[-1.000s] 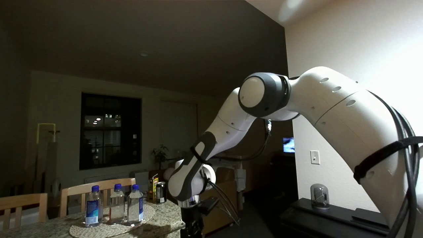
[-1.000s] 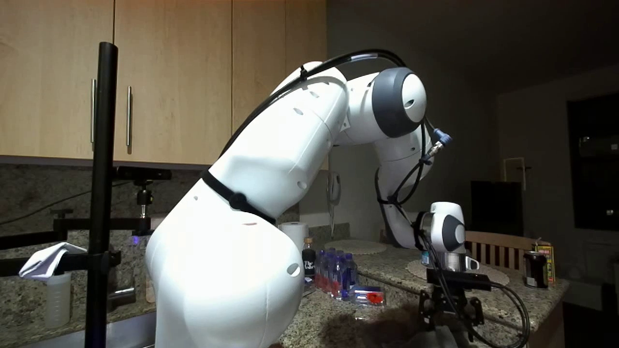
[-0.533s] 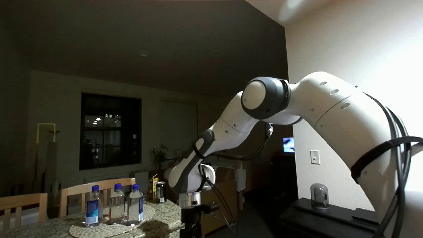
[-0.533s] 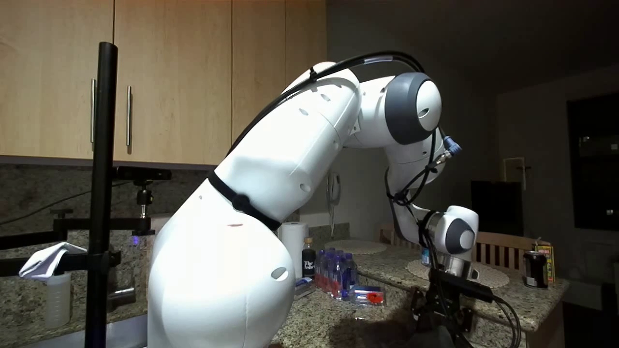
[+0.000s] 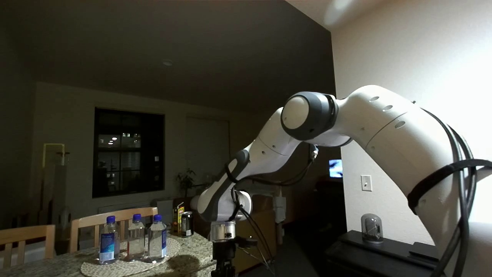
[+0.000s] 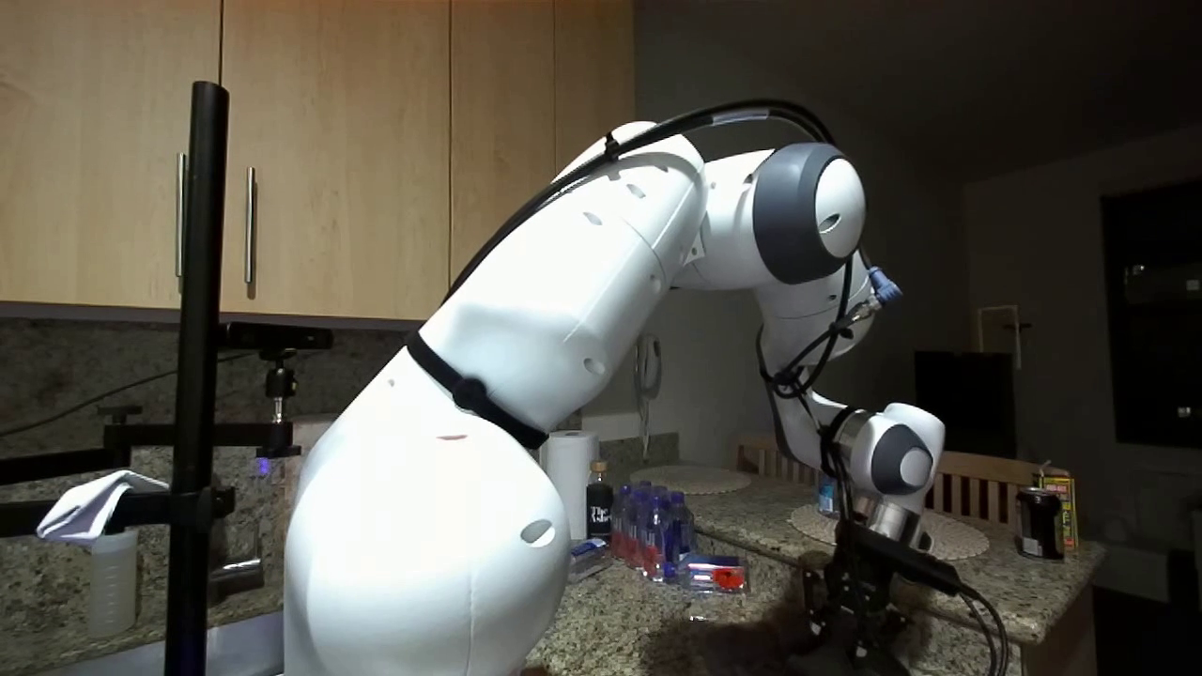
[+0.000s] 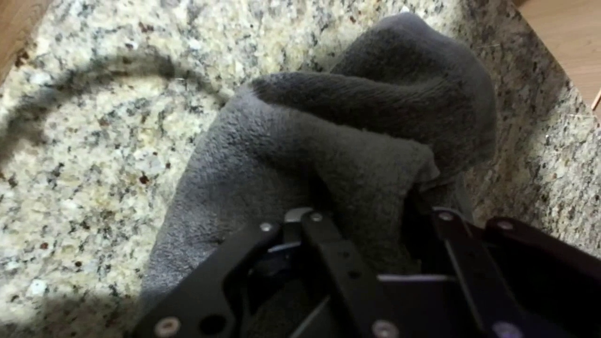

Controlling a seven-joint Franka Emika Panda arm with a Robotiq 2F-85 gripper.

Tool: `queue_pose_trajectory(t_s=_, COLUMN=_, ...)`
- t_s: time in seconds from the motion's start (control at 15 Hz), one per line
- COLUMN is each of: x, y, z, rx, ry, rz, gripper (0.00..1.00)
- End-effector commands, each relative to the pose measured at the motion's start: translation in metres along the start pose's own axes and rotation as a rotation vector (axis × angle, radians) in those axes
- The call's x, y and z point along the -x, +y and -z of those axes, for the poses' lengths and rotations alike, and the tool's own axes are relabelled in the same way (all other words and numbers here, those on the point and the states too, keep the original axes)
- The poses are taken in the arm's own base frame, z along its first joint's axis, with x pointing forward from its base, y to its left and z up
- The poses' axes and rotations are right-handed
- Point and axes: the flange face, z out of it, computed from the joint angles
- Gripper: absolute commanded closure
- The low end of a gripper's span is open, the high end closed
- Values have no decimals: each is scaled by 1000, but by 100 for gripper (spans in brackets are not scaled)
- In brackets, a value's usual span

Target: Move the bag to the left on the counter

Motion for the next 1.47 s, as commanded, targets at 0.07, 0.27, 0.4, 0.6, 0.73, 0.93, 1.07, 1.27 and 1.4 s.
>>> queue_pose_trajectory(t_s=0.07, x=4, y=0, z=-1, rx=-61, ry=-2, rz=13, gripper=93)
queue_pose_trajectory(t_s=0.27, x=7, y=-4, z=3, rx=-91, ry=-14, rz=6, gripper=98)
queue_pose_trajectory(t_s=0.4, x=8, y=-10, z=9, rx=-100, ry=-19, rz=5, gripper=95)
queue_pose_trajectory(t_s=0.6, x=5, y=-21, z=25, rx=-107, ry=-12, rz=14, gripper=95)
queue_pose_trajectory(t_s=0.73, x=1, y=-30, z=38, rx=-97, ry=2, rz=13, gripper=95)
queue_pose_trajectory(t_s=0.93, x=-7, y=-48, z=56, rx=-63, ry=9, rz=31, gripper=95)
queue_pose_trajectory(t_s=1.07, x=-13, y=-62, z=67, rx=-40, ry=19, rz=48, gripper=95)
queue_pose_trajectory(t_s=1.27, x=-21, y=-84, z=79, rx=-28, ry=21, rz=77, gripper=95)
queue_pose_trajectory(t_s=1.4, x=-27, y=-100, z=86, rx=-30, ry=24, rz=101, gripper=95)
